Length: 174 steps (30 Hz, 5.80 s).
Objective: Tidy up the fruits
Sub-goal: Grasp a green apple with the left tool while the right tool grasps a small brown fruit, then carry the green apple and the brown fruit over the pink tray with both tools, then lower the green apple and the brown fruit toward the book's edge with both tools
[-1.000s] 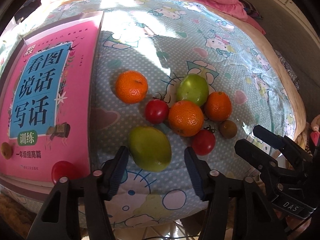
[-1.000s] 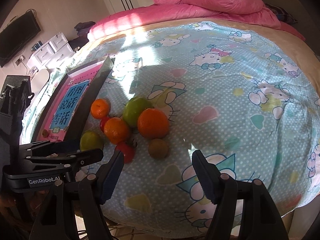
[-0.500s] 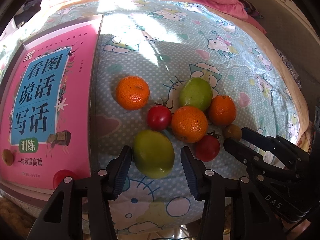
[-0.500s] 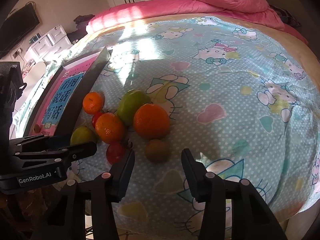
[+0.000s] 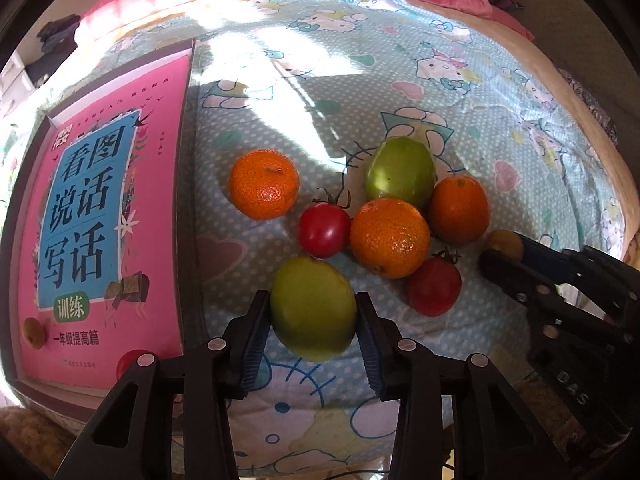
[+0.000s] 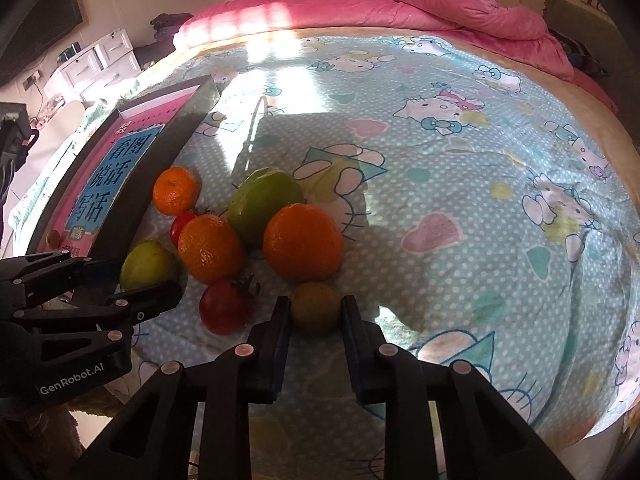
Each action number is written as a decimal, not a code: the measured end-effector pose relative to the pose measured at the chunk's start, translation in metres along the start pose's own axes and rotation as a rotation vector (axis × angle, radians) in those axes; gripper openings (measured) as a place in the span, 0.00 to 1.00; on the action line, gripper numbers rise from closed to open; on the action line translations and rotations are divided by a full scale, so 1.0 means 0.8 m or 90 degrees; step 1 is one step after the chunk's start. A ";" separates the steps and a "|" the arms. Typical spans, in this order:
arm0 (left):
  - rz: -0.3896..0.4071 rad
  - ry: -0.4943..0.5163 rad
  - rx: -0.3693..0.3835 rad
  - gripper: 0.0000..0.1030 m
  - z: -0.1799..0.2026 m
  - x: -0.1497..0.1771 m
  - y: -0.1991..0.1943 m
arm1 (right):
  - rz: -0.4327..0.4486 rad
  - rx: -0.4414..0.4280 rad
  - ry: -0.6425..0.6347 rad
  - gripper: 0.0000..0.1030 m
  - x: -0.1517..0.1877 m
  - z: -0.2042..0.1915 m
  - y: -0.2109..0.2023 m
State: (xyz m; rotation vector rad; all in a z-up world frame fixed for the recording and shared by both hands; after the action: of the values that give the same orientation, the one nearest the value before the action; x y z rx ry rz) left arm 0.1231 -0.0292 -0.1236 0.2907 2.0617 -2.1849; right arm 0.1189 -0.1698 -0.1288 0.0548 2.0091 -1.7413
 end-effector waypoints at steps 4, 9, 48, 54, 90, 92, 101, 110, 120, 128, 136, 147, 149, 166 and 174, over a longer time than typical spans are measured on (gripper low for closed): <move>-0.007 -0.010 -0.002 0.41 -0.002 -0.002 0.003 | 0.020 0.001 0.019 0.25 0.007 0.013 -0.017; -0.010 -0.014 -0.017 0.41 -0.001 -0.003 0.005 | 0.053 -0.021 0.061 0.25 0.007 0.030 -0.042; 0.063 -0.031 0.037 0.41 -0.021 0.003 -0.074 | 0.159 -0.078 0.012 0.25 -0.020 -0.015 -0.099; 0.077 -0.049 0.043 0.41 -0.037 0.006 -0.086 | 0.170 -0.080 -0.008 0.25 -0.025 -0.029 -0.104; 0.131 -0.186 0.054 0.41 -0.189 0.041 -0.118 | 0.156 -0.151 -0.151 0.25 -0.053 -0.173 -0.076; 0.134 -0.196 0.052 0.41 -0.199 0.044 -0.120 | 0.151 -0.154 -0.152 0.25 -0.053 -0.177 -0.073; 0.143 -0.242 0.042 0.41 -0.249 0.058 -0.120 | 0.140 -0.165 -0.181 0.25 -0.053 -0.203 -0.064; 0.141 -0.275 0.035 0.41 -0.287 0.067 -0.116 | 0.114 -0.182 -0.227 0.25 -0.044 -0.243 -0.048; 0.116 -0.288 0.026 0.41 -0.307 0.085 -0.107 | 0.085 -0.189 -0.277 0.25 -0.032 -0.277 -0.031; 0.069 -0.271 0.000 0.41 -0.307 0.105 -0.085 | 0.071 -0.186 -0.287 0.25 -0.038 -0.284 -0.018; 0.050 -0.262 -0.004 0.41 -0.303 0.103 -0.072 | 0.058 -0.185 -0.284 0.25 -0.043 -0.284 -0.005; 0.038 -0.248 0.005 0.41 -0.293 0.093 -0.057 | 0.037 -0.181 -0.298 0.25 -0.044 -0.294 0.012; 0.038 -0.247 0.007 0.41 -0.293 0.092 -0.055 | 0.032 -0.181 -0.300 0.25 -0.042 -0.296 0.016; 0.039 -0.243 0.005 0.41 -0.292 0.089 -0.052 | -0.004 -0.184 -0.312 0.25 -0.034 -0.304 0.034; 0.039 -0.243 0.005 0.41 -0.292 0.089 -0.052 | -0.011 -0.190 -0.307 0.25 -0.033 -0.304 0.036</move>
State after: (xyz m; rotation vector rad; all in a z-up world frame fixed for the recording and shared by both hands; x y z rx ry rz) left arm 0.0577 0.2095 -0.1111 -0.0600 1.8109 -2.0227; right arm 0.0724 0.0723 -0.1264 -0.4384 1.8750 -1.2872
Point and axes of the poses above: each gripper's, at about its wrist camera, not at the fingertips, and y roughly the way its jaws point, z to its right, x to its underside, the point moved 4 cm from there along y, roughly the way its jaws point, and after that the axes turned 10 degrees about -z, right-handed, at the moved point
